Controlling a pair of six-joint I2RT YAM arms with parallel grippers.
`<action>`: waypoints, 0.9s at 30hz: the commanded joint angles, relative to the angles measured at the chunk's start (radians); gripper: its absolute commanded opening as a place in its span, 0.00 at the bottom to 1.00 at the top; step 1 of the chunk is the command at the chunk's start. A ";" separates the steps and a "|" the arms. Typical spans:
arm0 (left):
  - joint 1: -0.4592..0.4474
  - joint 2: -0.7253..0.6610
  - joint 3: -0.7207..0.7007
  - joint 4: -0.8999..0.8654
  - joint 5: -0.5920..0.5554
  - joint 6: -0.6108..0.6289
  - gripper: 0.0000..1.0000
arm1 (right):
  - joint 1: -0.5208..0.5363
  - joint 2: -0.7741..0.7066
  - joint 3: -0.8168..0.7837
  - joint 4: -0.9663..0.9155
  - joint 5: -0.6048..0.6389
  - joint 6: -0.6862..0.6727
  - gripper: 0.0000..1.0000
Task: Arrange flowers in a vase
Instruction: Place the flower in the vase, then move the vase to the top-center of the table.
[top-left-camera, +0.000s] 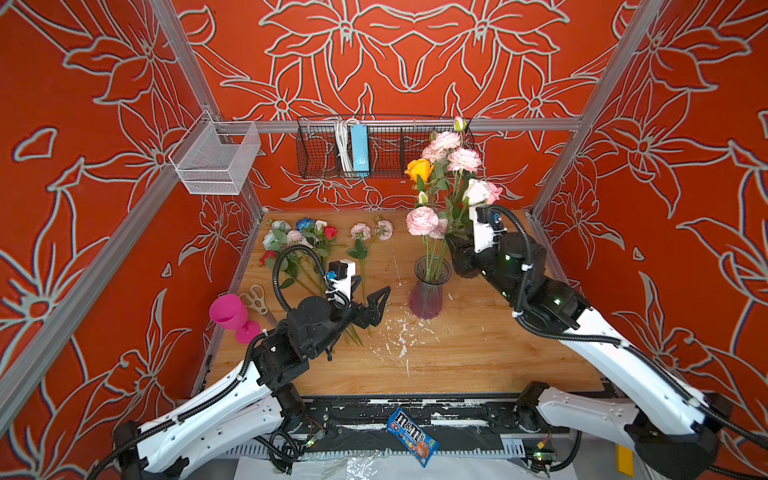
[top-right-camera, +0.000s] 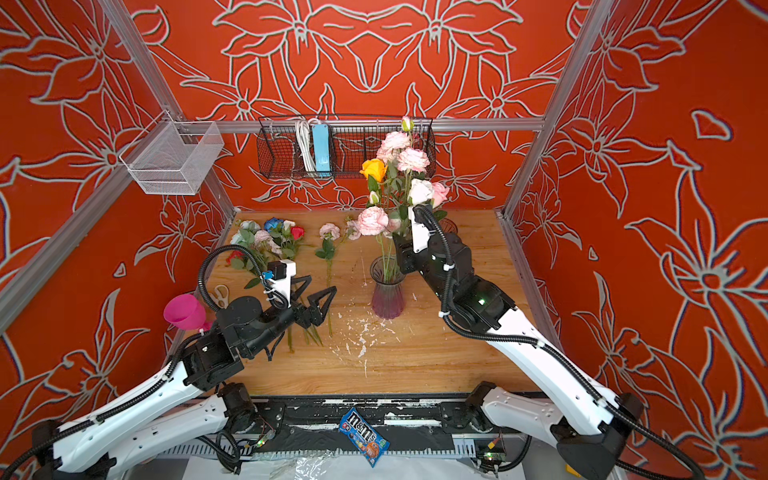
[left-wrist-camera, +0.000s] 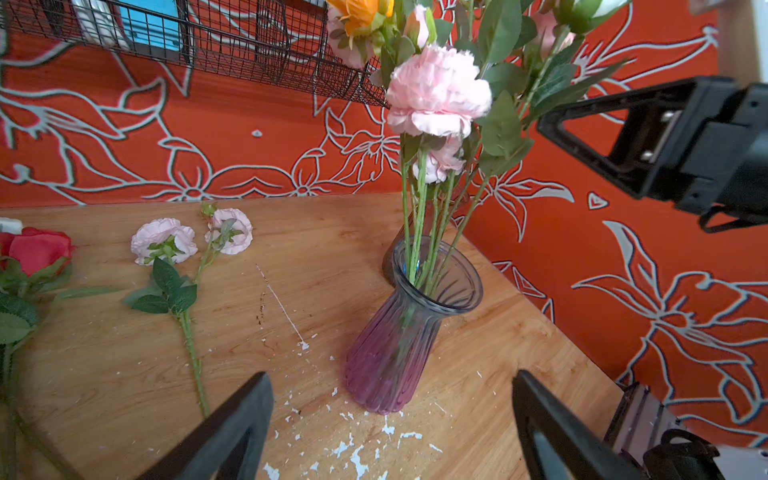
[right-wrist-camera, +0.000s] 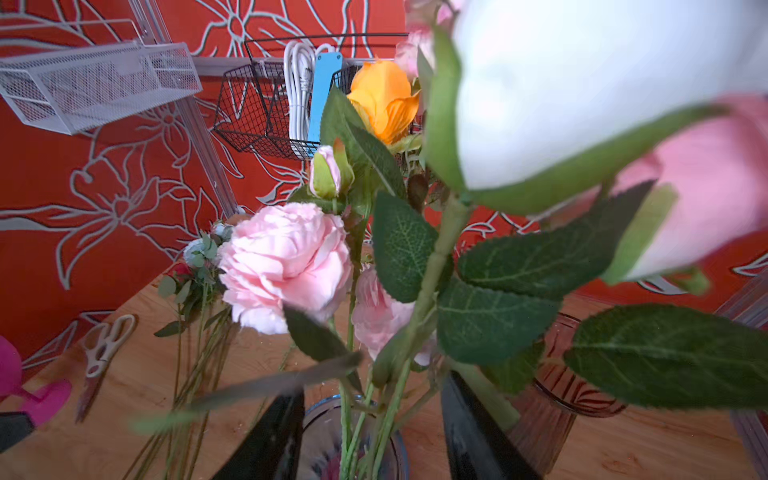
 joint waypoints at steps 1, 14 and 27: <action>-0.002 0.004 0.000 0.005 -0.022 -0.023 0.89 | -0.005 -0.082 -0.033 -0.073 -0.009 0.061 0.57; -0.002 0.031 -0.071 0.006 -0.068 -0.093 0.91 | -0.006 -0.344 -0.184 -0.258 0.062 0.173 0.64; 0.000 0.000 -0.231 -0.009 -0.115 -0.286 0.91 | -0.008 -0.423 -0.799 0.079 -0.333 0.624 0.63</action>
